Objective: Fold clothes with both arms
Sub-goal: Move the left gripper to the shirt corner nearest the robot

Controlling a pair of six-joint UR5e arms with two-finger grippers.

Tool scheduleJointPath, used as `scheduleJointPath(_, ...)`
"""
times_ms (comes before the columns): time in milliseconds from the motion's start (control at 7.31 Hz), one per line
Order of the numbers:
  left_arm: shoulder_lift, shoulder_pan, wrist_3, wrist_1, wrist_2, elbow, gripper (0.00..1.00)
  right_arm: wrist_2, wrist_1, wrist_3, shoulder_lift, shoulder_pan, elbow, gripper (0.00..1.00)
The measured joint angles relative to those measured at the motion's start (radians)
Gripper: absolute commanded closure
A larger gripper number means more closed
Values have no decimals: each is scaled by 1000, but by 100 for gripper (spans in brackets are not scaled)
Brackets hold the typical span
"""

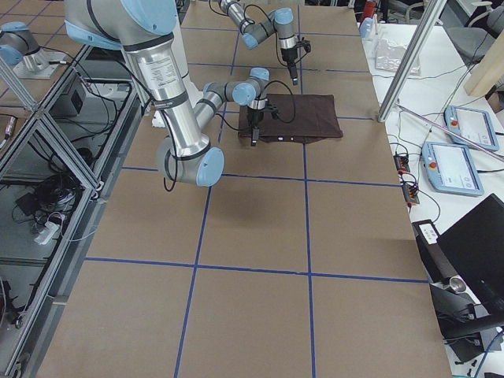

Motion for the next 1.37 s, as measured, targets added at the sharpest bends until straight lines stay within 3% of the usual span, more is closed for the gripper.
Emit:
scheduleJointPath(410, -2, 0, -1, 0, -1, -2, 0, 5, 0, -31, -66, 46, 52, 0)
scheduleJointPath(821, 14, 7, -25, 5, -15, -32, 0, 85, 12, -34, -46, 146, 147, 0)
scheduleJointPath(1368, 157, 163, -324, 133, -26, -252, 0, 147, 53, 38, -47, 166, 284, 0)
